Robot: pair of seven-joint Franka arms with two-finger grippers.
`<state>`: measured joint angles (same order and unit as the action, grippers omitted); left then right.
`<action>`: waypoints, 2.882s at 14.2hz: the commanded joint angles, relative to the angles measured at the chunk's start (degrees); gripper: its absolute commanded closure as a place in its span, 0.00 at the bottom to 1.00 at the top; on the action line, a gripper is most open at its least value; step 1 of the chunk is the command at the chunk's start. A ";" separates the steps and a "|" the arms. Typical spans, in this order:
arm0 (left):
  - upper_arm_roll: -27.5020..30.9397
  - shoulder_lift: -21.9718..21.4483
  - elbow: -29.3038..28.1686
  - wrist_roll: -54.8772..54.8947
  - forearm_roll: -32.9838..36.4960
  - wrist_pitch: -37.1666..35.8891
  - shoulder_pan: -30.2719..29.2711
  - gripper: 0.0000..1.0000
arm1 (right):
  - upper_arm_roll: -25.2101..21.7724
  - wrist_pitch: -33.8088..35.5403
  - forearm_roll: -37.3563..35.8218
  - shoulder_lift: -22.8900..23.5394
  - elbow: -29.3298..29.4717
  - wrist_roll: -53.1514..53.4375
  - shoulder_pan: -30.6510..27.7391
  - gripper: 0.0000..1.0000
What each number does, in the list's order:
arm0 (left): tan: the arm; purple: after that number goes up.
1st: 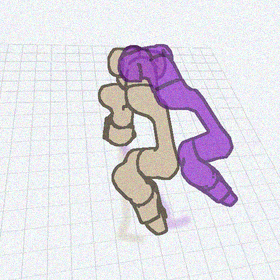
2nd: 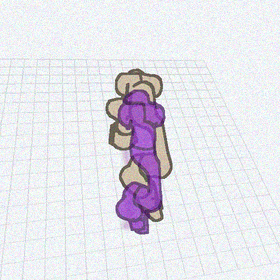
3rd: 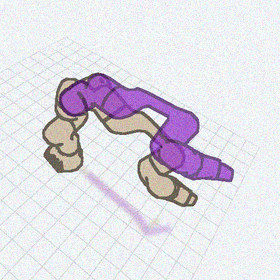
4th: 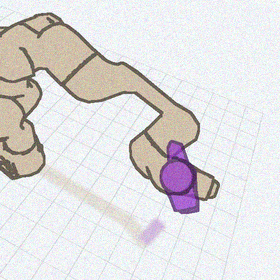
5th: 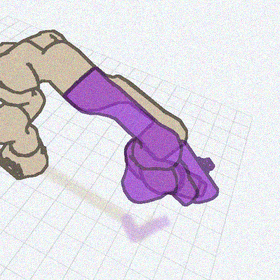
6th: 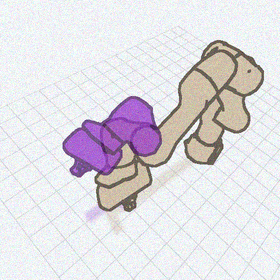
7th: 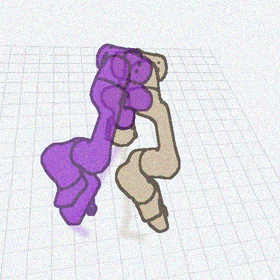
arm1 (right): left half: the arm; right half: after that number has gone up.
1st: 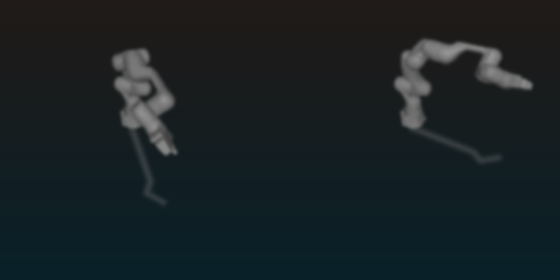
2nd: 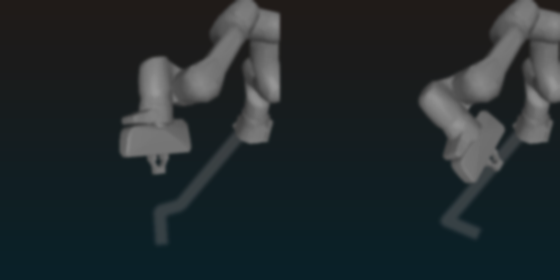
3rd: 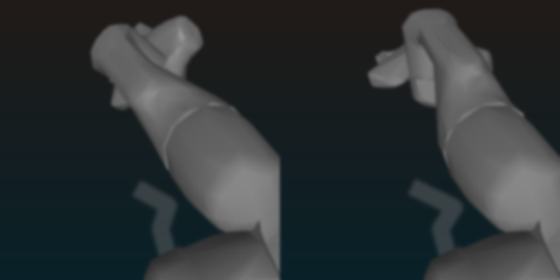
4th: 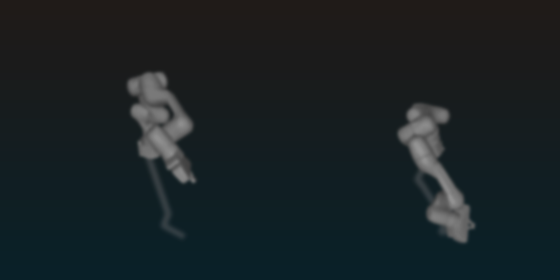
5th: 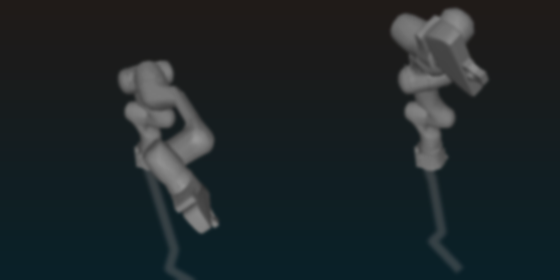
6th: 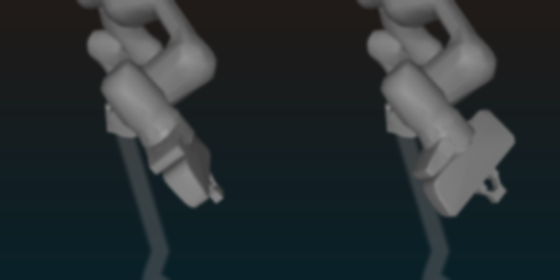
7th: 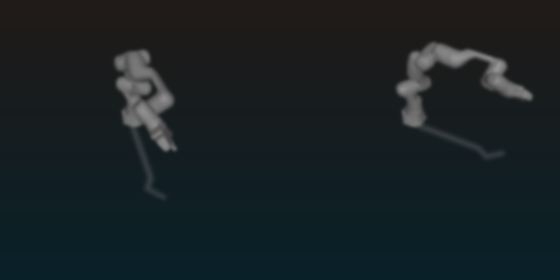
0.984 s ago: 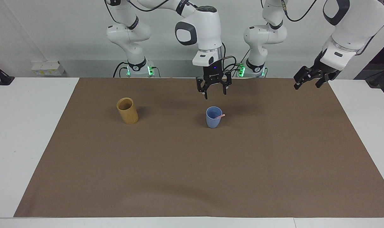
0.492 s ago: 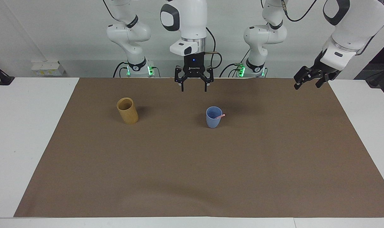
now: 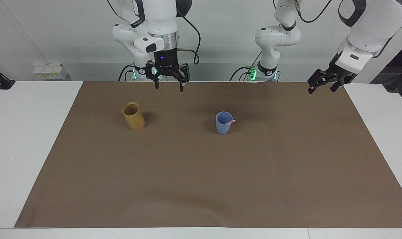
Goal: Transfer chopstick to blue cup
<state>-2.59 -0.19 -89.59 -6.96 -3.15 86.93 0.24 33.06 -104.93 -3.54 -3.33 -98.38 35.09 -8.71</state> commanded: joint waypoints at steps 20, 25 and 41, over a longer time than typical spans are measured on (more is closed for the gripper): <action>-0.40 -0.25 0.56 0.19 0.08 -1.06 -0.85 0.00 | -25.94 16.84 3.45 0.78 8.11 -16.01 10.57 0.00; -0.40 -0.25 0.56 0.19 0.17 -1.06 -0.85 0.00 | -27.08 20.46 2.66 -0.37 8.29 -17.94 9.42 0.00; -0.40 -0.25 0.56 0.19 0.08 -1.06 -0.85 0.00 | -26.82 23.81 3.54 2.53 14.09 -21.29 8.45 0.00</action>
<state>-2.58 -0.19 -89.59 -6.96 -3.15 86.93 0.24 6.01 -80.96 -1.31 -1.56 -85.43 15.46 0.38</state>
